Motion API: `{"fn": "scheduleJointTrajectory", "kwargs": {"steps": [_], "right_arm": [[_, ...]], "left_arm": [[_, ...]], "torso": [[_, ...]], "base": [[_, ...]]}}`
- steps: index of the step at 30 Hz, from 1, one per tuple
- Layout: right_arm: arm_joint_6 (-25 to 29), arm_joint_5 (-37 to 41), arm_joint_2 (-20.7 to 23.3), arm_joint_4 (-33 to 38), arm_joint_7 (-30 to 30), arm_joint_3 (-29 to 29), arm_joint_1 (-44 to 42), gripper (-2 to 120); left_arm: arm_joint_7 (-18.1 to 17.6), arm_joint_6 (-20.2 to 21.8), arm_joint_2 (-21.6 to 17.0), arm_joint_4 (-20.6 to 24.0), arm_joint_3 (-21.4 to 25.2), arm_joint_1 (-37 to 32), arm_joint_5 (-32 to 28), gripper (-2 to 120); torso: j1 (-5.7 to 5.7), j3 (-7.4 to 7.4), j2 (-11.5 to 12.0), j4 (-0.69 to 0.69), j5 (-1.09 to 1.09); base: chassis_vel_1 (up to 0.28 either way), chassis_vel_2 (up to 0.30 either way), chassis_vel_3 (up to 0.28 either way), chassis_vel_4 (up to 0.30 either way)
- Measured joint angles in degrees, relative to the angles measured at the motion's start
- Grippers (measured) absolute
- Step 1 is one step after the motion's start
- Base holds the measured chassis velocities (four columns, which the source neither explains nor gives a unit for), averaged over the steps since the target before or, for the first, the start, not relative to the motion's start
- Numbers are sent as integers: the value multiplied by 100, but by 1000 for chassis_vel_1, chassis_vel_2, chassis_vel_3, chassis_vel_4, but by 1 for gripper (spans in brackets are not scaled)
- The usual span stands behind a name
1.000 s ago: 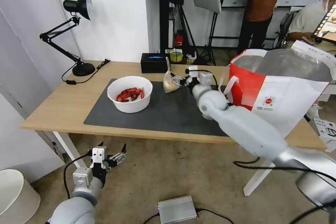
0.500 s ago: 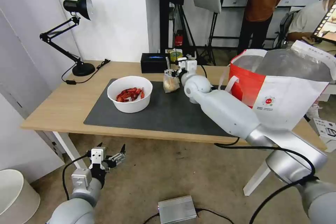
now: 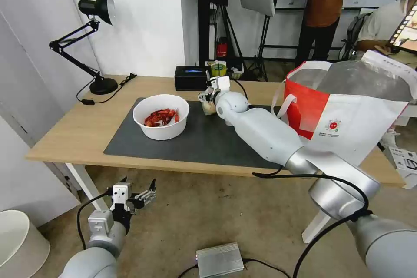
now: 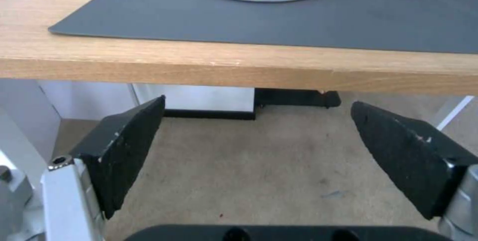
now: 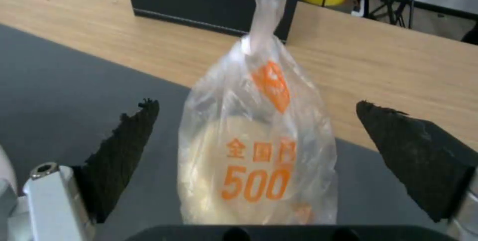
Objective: Pick up the trash from the table and place it into the takeout bag.
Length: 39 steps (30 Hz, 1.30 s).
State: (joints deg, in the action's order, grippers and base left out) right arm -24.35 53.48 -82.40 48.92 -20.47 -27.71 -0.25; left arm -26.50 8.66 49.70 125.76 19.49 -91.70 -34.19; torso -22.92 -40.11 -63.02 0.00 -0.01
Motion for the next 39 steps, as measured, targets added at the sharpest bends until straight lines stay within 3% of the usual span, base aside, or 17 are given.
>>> {"fn": "scheduleJointTrajectory", "kwargs": {"steps": [7,34,39], "right_arm": [[-18,-239,-159,-360,112,103,-59,100],[-103,-552,-340,-685,344,97,-245,100],[-115,-562,-343,-694,339,109,-247,92]], "left_arm": [[6,-6,10,17,14,-14,-5,100],[8,3,36,87,42,-107,0,100],[8,3,34,90,49,-112,2,100]], "torso": [[0,0,0,0,0],[0,0,0,0,1],[0,0,0,-1,0]], "base": [[0,0,0,0],[0,0,0,0],[0,0,0,0]]}}
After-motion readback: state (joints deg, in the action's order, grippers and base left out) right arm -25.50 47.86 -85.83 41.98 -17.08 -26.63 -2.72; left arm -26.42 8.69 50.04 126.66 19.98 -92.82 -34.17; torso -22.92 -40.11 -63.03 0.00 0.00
